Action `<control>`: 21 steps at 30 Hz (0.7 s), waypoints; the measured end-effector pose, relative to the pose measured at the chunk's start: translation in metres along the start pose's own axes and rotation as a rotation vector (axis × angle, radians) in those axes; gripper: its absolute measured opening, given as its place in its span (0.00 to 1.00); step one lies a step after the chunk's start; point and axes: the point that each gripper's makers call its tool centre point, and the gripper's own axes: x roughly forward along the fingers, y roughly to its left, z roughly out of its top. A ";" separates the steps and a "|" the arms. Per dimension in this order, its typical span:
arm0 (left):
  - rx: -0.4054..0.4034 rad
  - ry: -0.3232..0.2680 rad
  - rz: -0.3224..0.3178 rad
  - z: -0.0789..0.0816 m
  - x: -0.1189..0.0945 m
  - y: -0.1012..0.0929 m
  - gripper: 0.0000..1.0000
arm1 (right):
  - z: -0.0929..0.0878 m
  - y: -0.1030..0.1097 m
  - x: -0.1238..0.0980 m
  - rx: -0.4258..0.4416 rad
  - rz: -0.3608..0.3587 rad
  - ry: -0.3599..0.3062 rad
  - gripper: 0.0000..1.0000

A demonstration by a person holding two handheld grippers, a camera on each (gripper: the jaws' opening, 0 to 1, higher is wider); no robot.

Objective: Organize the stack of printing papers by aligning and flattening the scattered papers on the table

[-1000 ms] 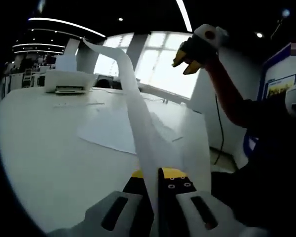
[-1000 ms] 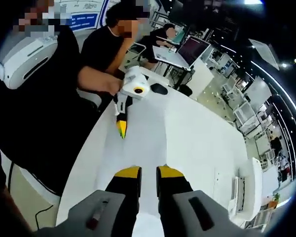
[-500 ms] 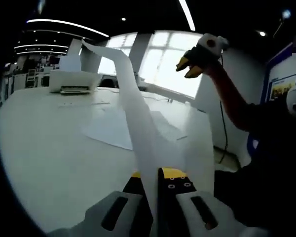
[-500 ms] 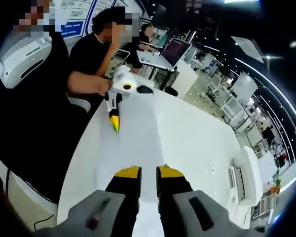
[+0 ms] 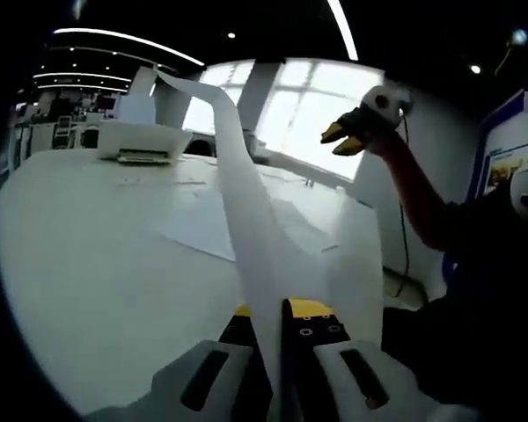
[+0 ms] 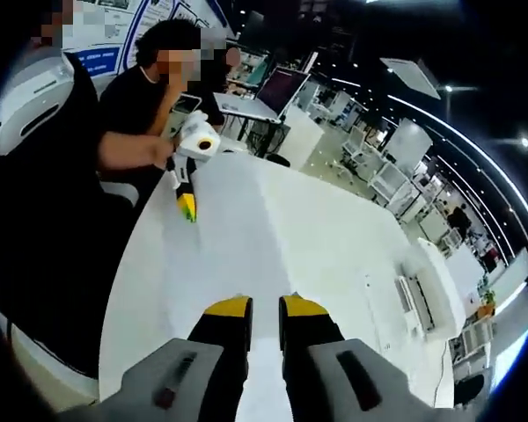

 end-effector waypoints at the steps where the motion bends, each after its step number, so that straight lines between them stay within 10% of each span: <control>1: -0.002 -0.002 0.001 0.000 -0.001 0.001 0.05 | -0.001 0.000 0.000 0.008 -0.002 -0.005 0.08; 21: -0.061 -0.043 0.000 -0.003 -0.015 0.013 0.05 | -0.040 -0.007 -0.012 0.263 -0.153 -0.071 0.08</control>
